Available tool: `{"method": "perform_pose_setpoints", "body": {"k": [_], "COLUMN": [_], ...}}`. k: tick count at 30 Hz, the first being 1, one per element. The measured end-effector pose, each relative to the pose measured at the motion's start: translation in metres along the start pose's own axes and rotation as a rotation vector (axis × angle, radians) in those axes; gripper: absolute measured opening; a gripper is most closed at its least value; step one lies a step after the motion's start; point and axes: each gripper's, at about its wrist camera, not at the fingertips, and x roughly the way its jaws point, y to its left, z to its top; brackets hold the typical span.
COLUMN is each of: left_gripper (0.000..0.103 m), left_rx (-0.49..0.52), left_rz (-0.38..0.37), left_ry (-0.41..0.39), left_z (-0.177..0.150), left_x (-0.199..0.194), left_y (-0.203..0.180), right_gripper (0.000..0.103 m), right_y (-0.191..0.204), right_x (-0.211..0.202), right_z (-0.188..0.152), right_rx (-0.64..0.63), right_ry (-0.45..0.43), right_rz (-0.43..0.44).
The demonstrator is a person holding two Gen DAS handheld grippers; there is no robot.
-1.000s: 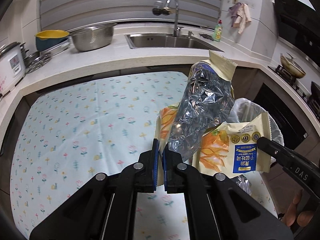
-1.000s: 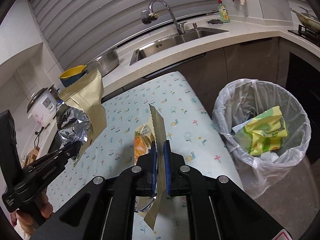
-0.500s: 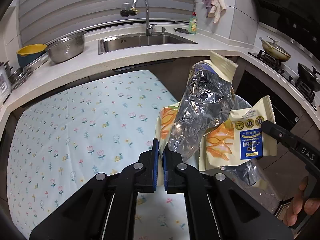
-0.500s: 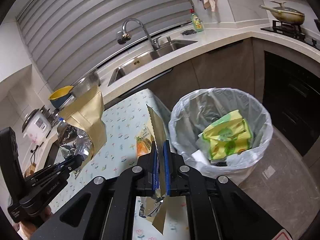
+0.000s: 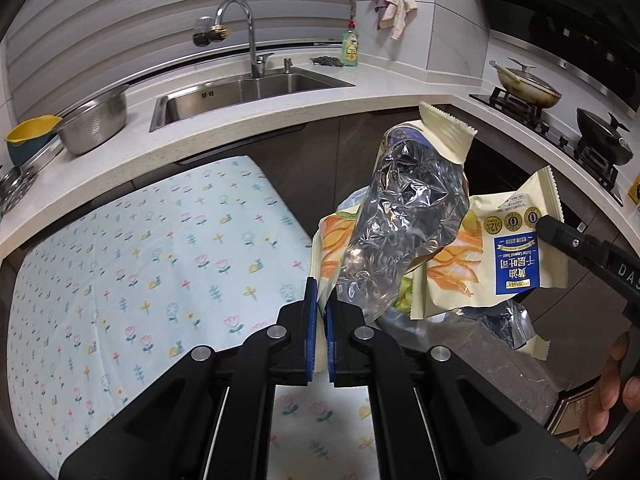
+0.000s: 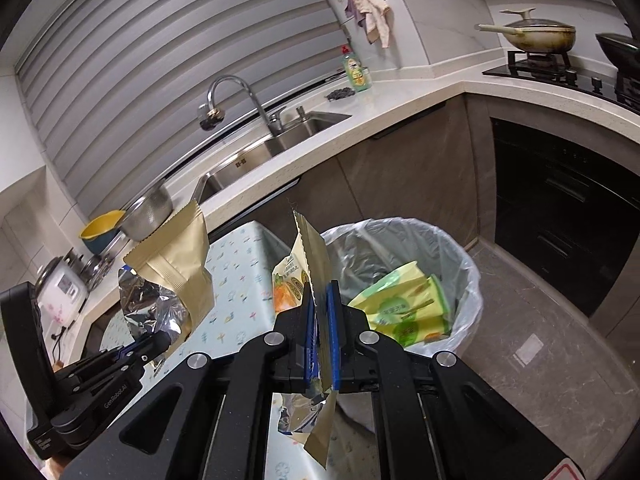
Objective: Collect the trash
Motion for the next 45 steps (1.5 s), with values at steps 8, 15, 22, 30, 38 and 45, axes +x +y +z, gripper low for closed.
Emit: {"method": "perform_pose_setpoints", "body": {"k": [8, 15, 22, 30, 38, 45], "left_gripper": [0.004, 0.005, 0.066, 0.071, 0.08, 0.088], "left_rx": [0.042, 0.052, -0.005, -0.016, -0.019, -0.038], "left_rz": [-0.04, -0.078, -0.042, -0.006, 0.032, 0.077], "left_ry": [0.02, 0.05, 0.038, 0.009, -0.032, -0.056], "left_z": [0.018, 0.033, 0.044, 0.042, 0.036, 0.024], "left_x": [0.031, 0.06, 0.074, 0.065, 0.039, 0.009], "left_y": [-0.032, -0.052, -0.048, -0.034, -0.029, -0.018], "right_gripper": [0.006, 0.006, 0.016, 0.045, 0.062, 0.075], "right_y": [-0.025, -0.039, -0.04, -0.03, -0.017, 0.005], "right_x": [0.008, 0.024, 0.046, 0.045, 0.028, 0.007], "right_z": [0.007, 0.01, 0.014, 0.014, 0.01, -0.004], "right_rx": [0.016, 0.03, 0.028, 0.008, -0.028, -0.11], "right_ry": [-0.008, 0.005, 0.034, 0.023, 0.008, 0.007], "right_rz": [-0.048, -0.072, -0.066, -0.058, -0.069, -0.081]}}
